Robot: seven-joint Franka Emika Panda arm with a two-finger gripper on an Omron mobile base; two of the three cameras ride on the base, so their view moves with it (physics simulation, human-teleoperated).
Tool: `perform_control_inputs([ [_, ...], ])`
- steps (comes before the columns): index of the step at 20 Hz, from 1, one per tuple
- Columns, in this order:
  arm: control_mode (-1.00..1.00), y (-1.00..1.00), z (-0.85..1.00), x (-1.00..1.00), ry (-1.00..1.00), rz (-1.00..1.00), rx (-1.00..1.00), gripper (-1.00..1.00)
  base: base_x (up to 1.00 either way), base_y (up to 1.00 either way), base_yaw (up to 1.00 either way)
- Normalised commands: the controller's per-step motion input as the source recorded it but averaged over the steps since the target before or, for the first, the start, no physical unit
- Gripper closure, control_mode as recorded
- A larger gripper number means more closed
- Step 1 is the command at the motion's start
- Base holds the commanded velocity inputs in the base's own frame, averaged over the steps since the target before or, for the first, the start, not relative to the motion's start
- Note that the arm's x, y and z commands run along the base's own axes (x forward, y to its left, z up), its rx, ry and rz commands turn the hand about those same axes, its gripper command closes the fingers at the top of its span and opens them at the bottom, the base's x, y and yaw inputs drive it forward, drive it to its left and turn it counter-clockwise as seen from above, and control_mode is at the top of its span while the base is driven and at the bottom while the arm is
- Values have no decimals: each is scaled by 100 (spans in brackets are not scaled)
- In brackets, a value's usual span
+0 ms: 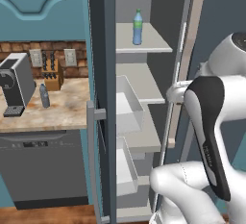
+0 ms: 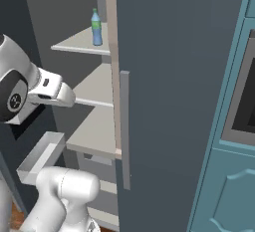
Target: Take the bottled waters from the counter and place them in the freezer to freeze. Close the freezer door after placing the bottles.
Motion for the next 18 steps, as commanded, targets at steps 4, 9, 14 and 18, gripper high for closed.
perform_control_inputs([
  [4, -100, 0, -42, -55, 20, 1, 0, -100, 0, 0, 0],
  [9, -100, -8, -47, -8, 19, 0, 0, -100, 0, 0, 0],
  [14, -100, -20, -33, 0, 9, 0, 0, -100, 0, 0, 0],
  [18, -100, -8, -21, 0, 3, 0, 0, -100, 0, 0, 0],
])
